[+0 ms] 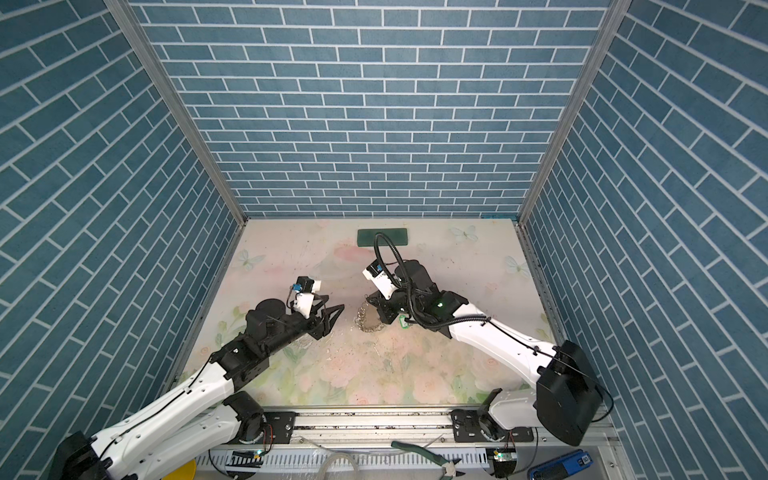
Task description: Put the keys on the keyring
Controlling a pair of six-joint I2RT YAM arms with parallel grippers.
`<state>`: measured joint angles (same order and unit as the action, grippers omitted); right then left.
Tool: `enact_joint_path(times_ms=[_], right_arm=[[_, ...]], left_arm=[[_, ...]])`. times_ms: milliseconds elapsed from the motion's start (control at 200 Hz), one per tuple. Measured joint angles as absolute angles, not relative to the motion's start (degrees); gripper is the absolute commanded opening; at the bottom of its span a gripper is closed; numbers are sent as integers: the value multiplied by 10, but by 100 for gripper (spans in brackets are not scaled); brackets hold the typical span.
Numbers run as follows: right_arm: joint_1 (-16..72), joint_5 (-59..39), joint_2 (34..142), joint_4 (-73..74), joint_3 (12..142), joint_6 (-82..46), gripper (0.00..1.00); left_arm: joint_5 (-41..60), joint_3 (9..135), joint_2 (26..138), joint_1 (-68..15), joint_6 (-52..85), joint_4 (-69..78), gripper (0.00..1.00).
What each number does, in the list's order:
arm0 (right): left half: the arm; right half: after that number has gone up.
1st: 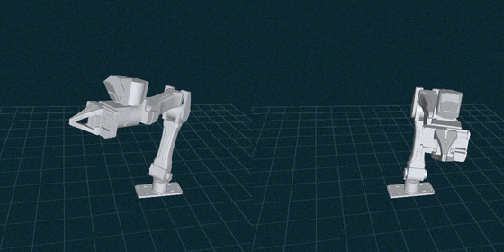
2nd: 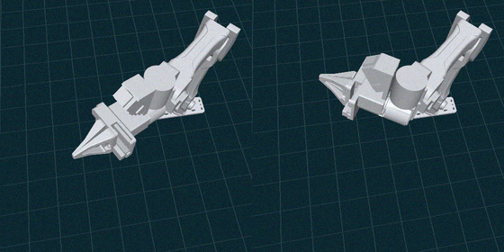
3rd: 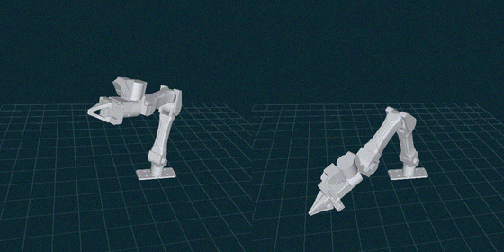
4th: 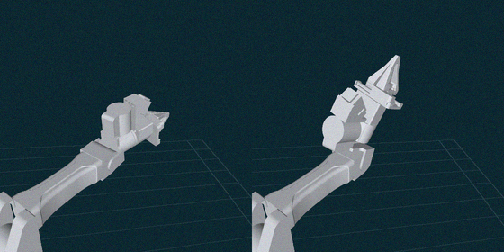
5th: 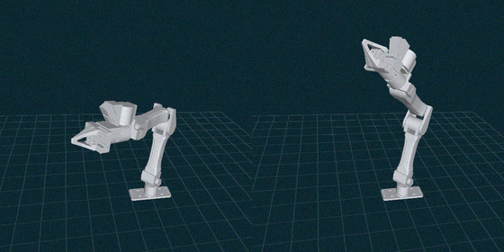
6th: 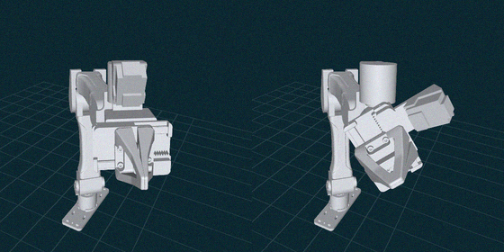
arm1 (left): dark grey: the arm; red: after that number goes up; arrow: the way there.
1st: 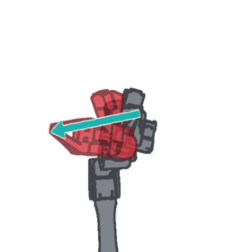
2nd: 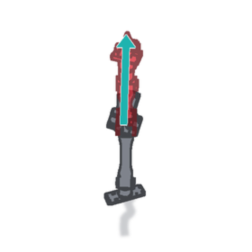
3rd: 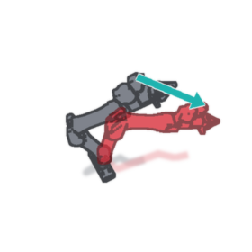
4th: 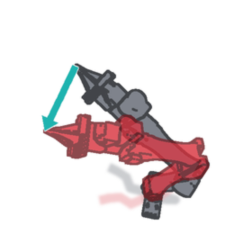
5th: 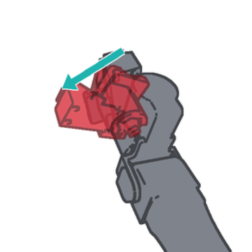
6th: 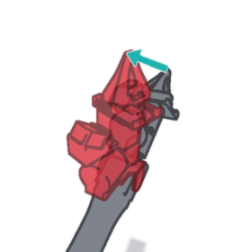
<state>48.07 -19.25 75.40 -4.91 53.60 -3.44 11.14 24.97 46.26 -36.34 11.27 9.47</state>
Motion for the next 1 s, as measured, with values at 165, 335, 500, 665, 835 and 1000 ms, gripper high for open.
enact_joint_path(times_ms=[165, 335, 500, 665, 835, 1000], right_arm=[[481, -225, 725, 3, 480, -14, 0], [481, -260, 685, 54, 426, 9, 0], [469, -303, 643, 130, 366, 20, 0], [448, -333, 631, 161, 349, 32, 0], [406, -381, 627, 186, 343, 50, 0], [384, -431, 628, 228, 315, 63, 0]], left_arm=[[151, 218, 461, -363, 87, 164, 61], [190, 189, 449, -363, 63, 237, 64], [232, 164, 449, -363, 36, 286, 65], [257, 164, 471, -363, 6, 329, 69], [274, 164, 488, -363, -10, 335, 72], [309, 165, 499, -363, -21, 344, 60]])
